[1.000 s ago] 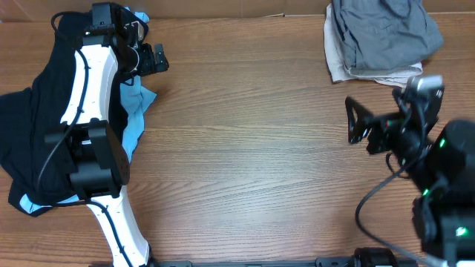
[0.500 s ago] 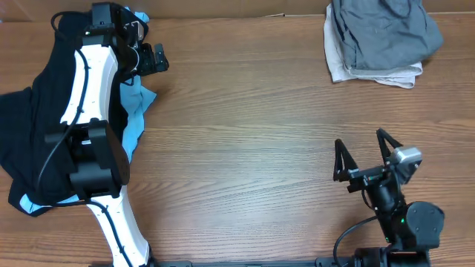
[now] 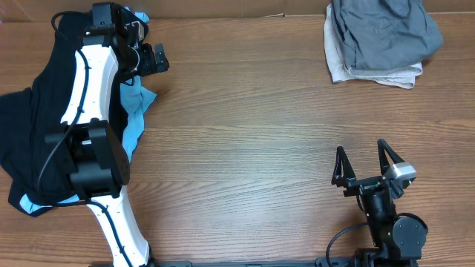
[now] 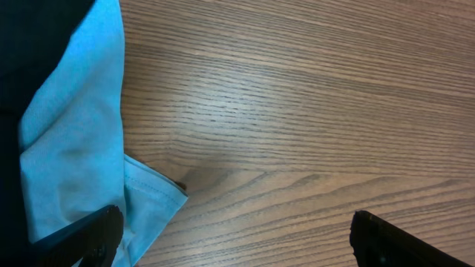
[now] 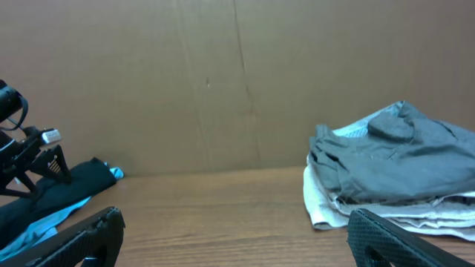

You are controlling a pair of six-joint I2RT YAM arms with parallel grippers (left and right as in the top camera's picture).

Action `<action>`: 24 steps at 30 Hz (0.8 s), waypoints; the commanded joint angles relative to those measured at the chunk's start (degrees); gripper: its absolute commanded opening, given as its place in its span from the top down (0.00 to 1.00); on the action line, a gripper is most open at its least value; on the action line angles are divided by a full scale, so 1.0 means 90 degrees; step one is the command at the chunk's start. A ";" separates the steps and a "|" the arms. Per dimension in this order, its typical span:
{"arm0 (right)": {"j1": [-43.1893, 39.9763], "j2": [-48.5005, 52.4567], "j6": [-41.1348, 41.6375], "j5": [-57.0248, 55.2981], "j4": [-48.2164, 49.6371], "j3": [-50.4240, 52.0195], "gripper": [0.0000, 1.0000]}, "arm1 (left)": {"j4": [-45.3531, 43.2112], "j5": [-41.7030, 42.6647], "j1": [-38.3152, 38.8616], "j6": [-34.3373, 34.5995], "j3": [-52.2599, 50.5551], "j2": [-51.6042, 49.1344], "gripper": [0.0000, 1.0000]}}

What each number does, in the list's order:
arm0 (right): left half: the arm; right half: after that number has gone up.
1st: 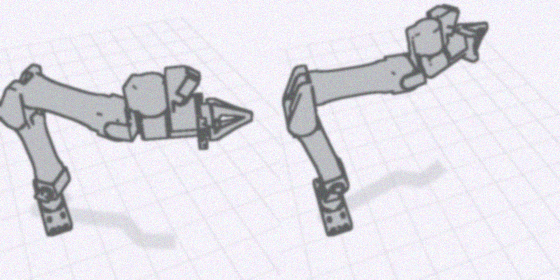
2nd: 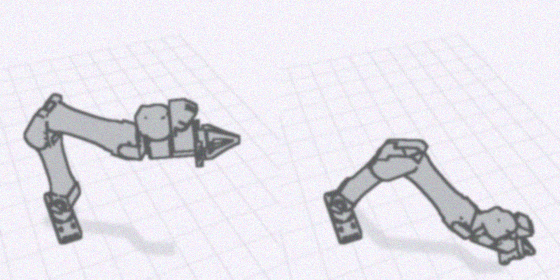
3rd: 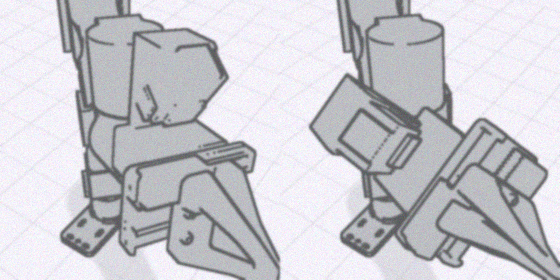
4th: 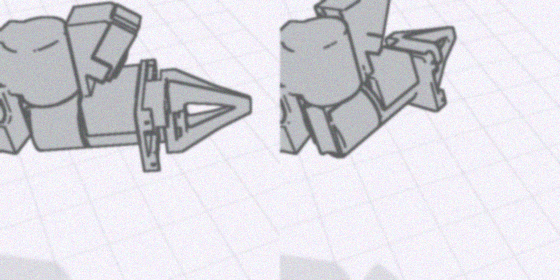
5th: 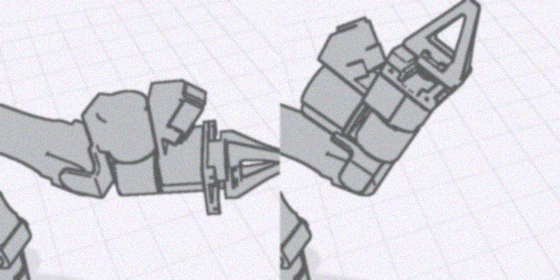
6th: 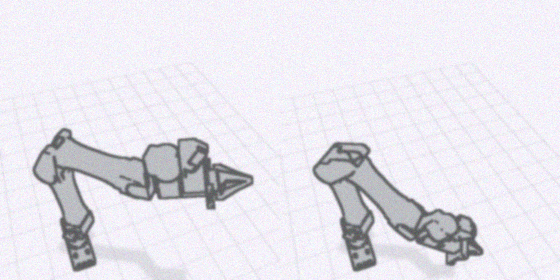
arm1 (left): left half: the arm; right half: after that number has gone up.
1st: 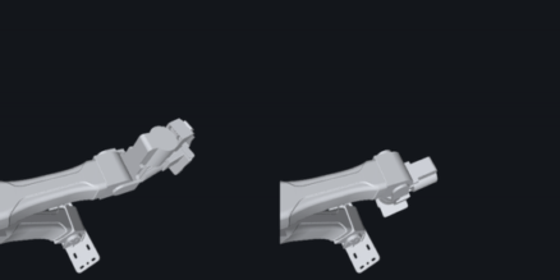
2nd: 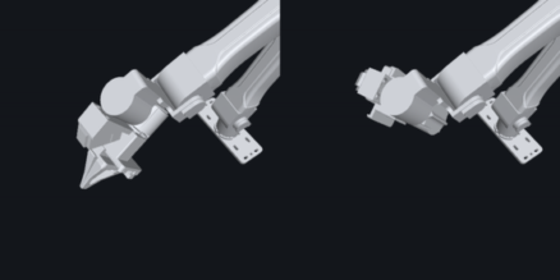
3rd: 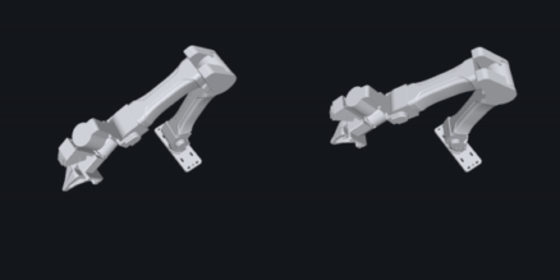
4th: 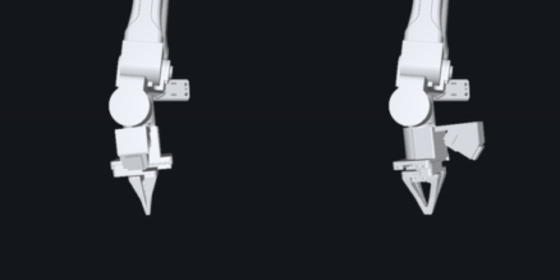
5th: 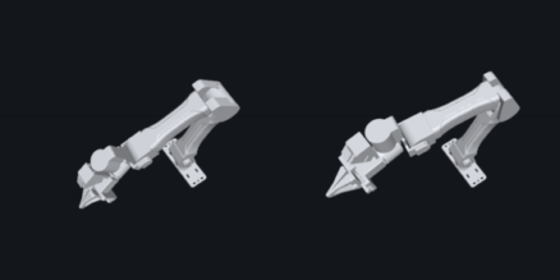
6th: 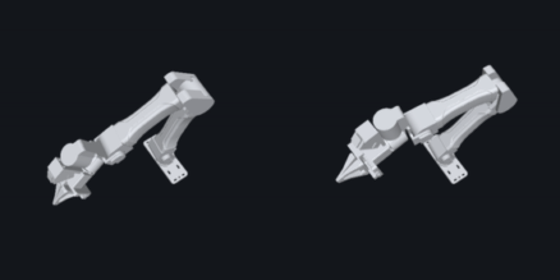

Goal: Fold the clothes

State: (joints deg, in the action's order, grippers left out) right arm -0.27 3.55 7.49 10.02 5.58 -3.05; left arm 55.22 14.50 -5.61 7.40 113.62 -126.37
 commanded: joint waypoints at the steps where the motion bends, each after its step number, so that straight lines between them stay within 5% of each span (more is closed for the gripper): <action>1: 0.0036 -0.0299 0.0029 -0.0185 0.0270 0.0199 0.00 | 0.0000 -0.0010 0.0012 0.0056 -0.0002 0.0010 0.00; 11: 0.0168 -0.0381 0.0027 -0.0763 0.0393 0.0289 0.00 | 0.0000 -0.0010 0.0039 0.0056 -0.0002 0.0010 0.00; 24: 0.0185 -0.0381 0.0024 -0.0792 -0.1132 0.0289 0.00 | 0.0002 -0.0010 0.0044 0.0056 -0.0002 0.0010 0.00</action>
State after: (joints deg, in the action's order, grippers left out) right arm 0.91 0.73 7.49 3.97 -4.82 -1.06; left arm 55.22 14.50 -5.58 7.40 113.60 -126.37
